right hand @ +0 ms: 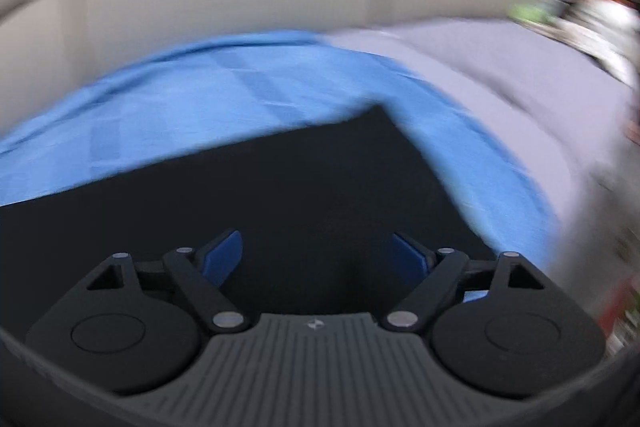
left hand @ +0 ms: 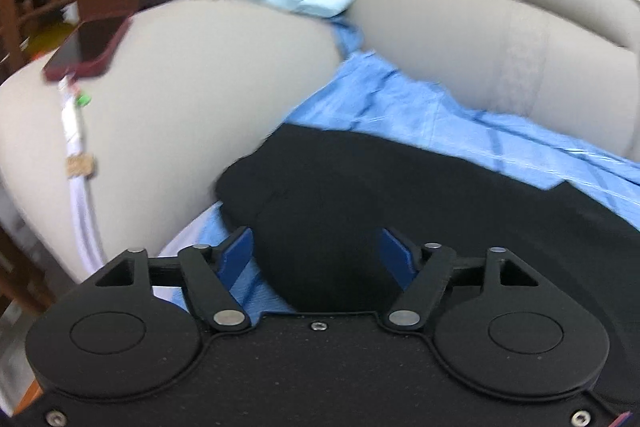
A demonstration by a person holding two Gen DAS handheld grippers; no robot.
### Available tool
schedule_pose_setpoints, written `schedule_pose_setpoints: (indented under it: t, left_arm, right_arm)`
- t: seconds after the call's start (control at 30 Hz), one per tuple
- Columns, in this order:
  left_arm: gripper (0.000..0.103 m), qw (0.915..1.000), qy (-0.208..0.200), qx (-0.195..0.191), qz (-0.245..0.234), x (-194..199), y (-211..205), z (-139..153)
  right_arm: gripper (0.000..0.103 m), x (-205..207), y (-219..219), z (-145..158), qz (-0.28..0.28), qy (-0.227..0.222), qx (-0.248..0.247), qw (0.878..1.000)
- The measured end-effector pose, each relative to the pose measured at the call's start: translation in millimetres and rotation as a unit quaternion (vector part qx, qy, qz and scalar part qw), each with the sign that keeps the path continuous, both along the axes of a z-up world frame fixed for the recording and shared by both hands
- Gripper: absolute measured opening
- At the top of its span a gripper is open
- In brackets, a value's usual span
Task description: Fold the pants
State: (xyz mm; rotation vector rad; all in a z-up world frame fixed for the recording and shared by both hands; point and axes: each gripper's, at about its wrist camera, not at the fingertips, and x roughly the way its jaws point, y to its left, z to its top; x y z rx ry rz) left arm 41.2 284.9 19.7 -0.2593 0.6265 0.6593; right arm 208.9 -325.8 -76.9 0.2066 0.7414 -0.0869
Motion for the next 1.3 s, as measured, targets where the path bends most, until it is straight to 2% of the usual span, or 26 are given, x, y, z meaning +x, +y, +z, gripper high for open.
schedule_pose_setpoints:
  t: [0.07, 0.13, 0.2, 0.3, 0.47, 0.57, 0.6, 0.7, 0.87, 0.9, 0.93, 1.0, 1.07, 1.13, 1.17, 1.2, 1.27, 1.3]
  left_arm:
    - [0.071, 0.9997, 0.008, 0.006, -0.023, 7, -9, -3]
    - [0.071, 0.9992, 0.023, 0.017, -0.027, 14, -14, -13]
    - [0.071, 0.9990, 0.033, 0.024, -0.018, 19, -14, -23]
    - [0.071, 0.9994, 0.030, 0.010, -0.010, 16, -10, -36]
    - [0.071, 0.9991, 0.041, -0.002, 0.008, 10, 6, -57]
    - [0.071, 0.9984, 0.049, -0.020, 0.019, 4, 14, -68]
    - [0.072, 0.9985, 0.039, -0.032, 0.020, 0, 18, -72]
    - [0.072, 0.9981, 0.021, -0.055, 0.020, -7, 23, -73]
    - [0.074, 0.9980, 0.013, -0.060, 0.016, -10, 23, -75]
    - [0.075, 0.9979, 0.017, -0.057, 0.025, -11, 23, -76]
    - [0.076, 0.9979, 0.015, -0.058, 0.025, -11, 24, -76]
    - [0.077, 0.9979, 0.012, -0.059, 0.023, -12, 25, -76]
    - [0.077, 0.9981, 0.013, -0.056, 0.020, -12, 24, -76]
    - [0.078, 0.9982, 0.012, -0.055, 0.019, -13, 24, -76]
    - [0.078, 0.9982, 0.012, -0.055, 0.019, -13, 24, -76]
    - [0.078, 0.9983, 0.012, -0.054, 0.018, -13, 23, -76]
    - [0.078, 0.9984, 0.012, -0.052, 0.018, -13, 22, -76]
    - [0.078, 0.9985, 0.012, -0.051, 0.018, -14, 22, -76]
  right_arm:
    - [0.091, 13, 43, 11, 0.087, -0.005, 0.014, 0.996]
    - [0.091, 30, 98, 20, 0.171, -0.003, 0.014, 0.985]
    - [0.091, 46, 159, 28, 0.251, -0.003, -0.001, 0.968]
    - [0.091, 68, 243, 39, 0.343, 0.004, -0.014, 0.939]
    - [0.091, 90, 358, 46, 0.427, 0.009, -0.042, 0.903]
    - [0.091, 100, 399, 48, 0.451, -0.005, -0.053, 0.891]
    - [0.091, 101, 409, 47, 0.456, -0.011, -0.058, 0.888]
    - [0.091, 108, 431, 40, 0.463, -0.019, -0.075, 0.883]
    - [0.090, 121, 448, 25, 0.470, 0.001, -0.071, 0.880]
    - [0.087, 122, 447, 23, 0.472, 0.004, -0.066, 0.879]
    - [0.080, 121, 445, 22, 0.475, 0.000, -0.063, 0.878]
    - [0.076, 120, 444, 22, 0.485, -0.010, -0.064, 0.872]
    - [0.074, 123, 438, 26, 0.475, -0.026, -0.052, 0.878]
    - [0.075, 130, 427, 29, 0.430, -0.041, -0.033, 0.901]
    - [0.075, 133, 424, 29, 0.416, -0.044, -0.032, 0.908]
    - [0.078, 136, 422, 28, 0.413, -0.042, -0.030, 0.909]
    - [0.077, 140, 421, 21, 0.425, -0.018, -0.024, 0.904]
    - [0.065, 138, 421, 18, 0.433, -0.018, -0.026, 0.901]
